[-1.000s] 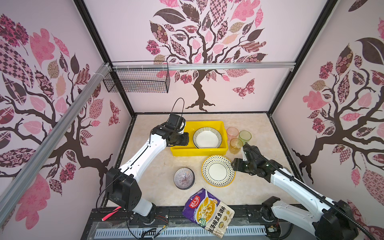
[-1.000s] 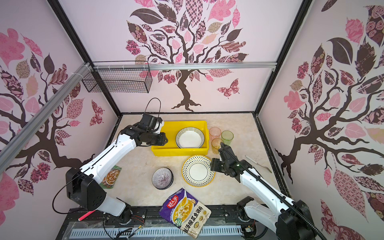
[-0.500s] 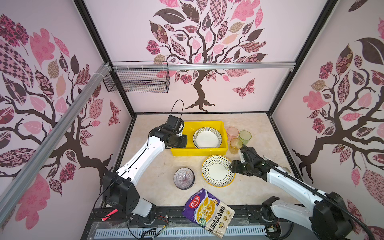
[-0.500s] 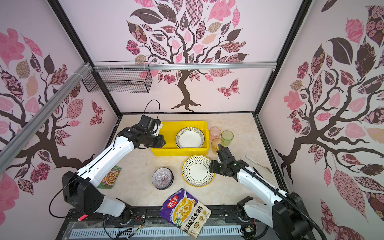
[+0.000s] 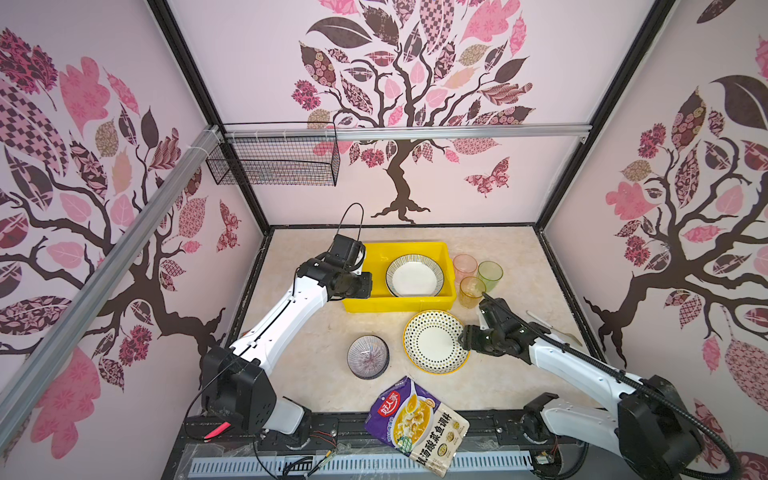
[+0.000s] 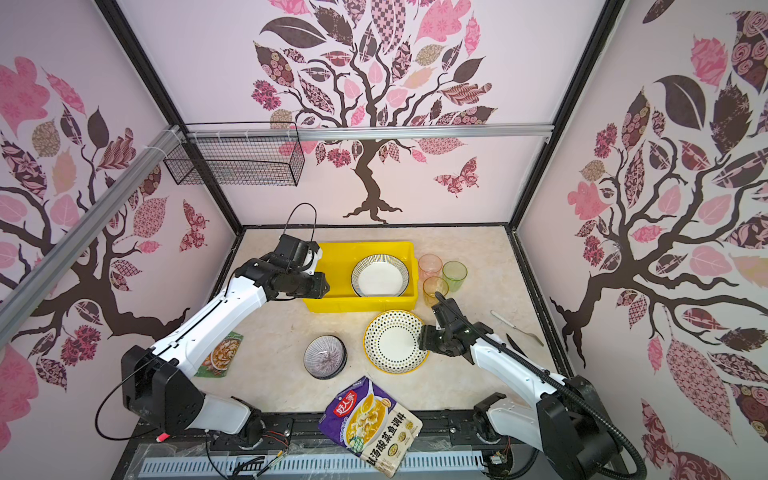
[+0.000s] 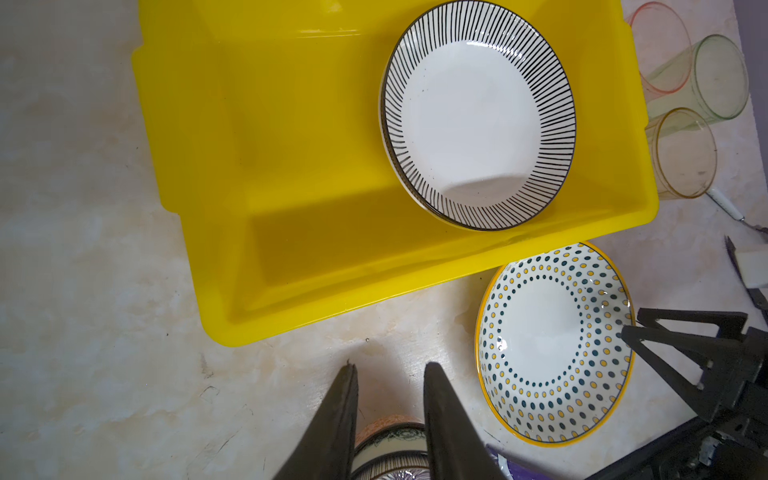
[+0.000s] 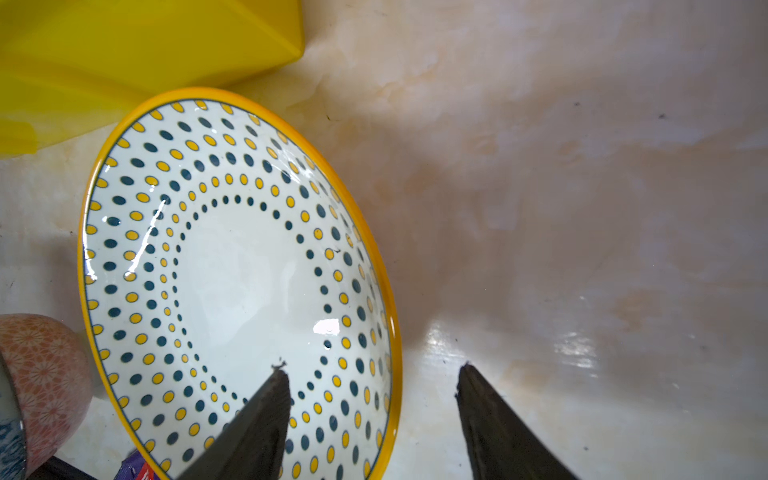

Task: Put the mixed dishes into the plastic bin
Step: 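Pinch the dotted plate rim with the right gripper while left hovers beside the bin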

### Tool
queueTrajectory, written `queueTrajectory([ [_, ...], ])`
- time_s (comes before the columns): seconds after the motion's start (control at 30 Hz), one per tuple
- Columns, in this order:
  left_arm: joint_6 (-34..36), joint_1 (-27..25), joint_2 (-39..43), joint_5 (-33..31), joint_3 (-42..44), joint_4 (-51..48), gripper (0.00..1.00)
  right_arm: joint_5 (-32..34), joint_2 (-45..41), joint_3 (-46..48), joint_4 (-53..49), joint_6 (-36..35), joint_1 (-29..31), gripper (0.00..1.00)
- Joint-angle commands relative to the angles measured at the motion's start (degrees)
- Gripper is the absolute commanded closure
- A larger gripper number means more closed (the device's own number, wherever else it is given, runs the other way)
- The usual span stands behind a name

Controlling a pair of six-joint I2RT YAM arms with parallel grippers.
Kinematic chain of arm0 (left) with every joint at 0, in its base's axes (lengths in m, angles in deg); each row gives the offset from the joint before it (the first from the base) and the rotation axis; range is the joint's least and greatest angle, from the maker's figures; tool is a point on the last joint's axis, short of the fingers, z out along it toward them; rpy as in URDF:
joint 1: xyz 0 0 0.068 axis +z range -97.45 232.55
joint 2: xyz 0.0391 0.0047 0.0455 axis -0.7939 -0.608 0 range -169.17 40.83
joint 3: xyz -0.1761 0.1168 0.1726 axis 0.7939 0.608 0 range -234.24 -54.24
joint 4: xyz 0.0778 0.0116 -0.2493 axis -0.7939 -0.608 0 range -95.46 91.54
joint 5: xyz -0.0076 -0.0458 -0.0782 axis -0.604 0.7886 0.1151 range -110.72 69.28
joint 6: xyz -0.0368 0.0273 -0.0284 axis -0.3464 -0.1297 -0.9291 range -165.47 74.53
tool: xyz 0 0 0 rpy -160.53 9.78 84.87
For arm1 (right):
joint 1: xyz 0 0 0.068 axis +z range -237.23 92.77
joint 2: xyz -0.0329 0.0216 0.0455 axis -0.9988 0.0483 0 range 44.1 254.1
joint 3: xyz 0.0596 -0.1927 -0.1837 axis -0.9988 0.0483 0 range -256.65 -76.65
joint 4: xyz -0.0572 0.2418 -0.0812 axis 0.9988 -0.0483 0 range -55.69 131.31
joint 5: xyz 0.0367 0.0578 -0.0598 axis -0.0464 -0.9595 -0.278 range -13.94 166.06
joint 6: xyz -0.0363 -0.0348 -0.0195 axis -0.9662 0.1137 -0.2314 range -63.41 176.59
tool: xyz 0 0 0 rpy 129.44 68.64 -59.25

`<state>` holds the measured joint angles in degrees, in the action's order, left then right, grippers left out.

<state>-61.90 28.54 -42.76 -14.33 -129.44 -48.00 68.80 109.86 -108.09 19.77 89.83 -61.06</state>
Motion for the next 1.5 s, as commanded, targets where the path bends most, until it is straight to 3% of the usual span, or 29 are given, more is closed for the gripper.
queueTrajectory([
  [0.0, -0.3, 0.8, 1.6, 1.2, 2.0, 1.8, 0.69, -0.2, 1.1, -0.3, 0.3, 0.3, 0.0, 0.34],
  [0.6, 0.1, 3.1, 0.6, 3.5, 3.6, 2.7, 0.68, -1.2, 3.8, 0.9, 3.7, 1.1, 0.0, 0.43],
  [0.8, 0.1, 3.4, 0.4, 3.8, 3.7, 2.9, 0.68, -2.1, 5.4, 0.8, 4.7, 0.9, 0.0, 0.57],
  [1.07, 0.1, 3.4, 0.4, 3.9, 3.6, 2.7, 0.68, -2.5, 6.8, 0.6, 4.8, 0.9, 0.0, 0.60],
  [1.47, 0.0, 3.4, -0.2, 4.7, 3.4, 2.5, 0.67, -2.5, 8.2, 0.5, 4.7, 0.6, 0.1, 0.76],
])
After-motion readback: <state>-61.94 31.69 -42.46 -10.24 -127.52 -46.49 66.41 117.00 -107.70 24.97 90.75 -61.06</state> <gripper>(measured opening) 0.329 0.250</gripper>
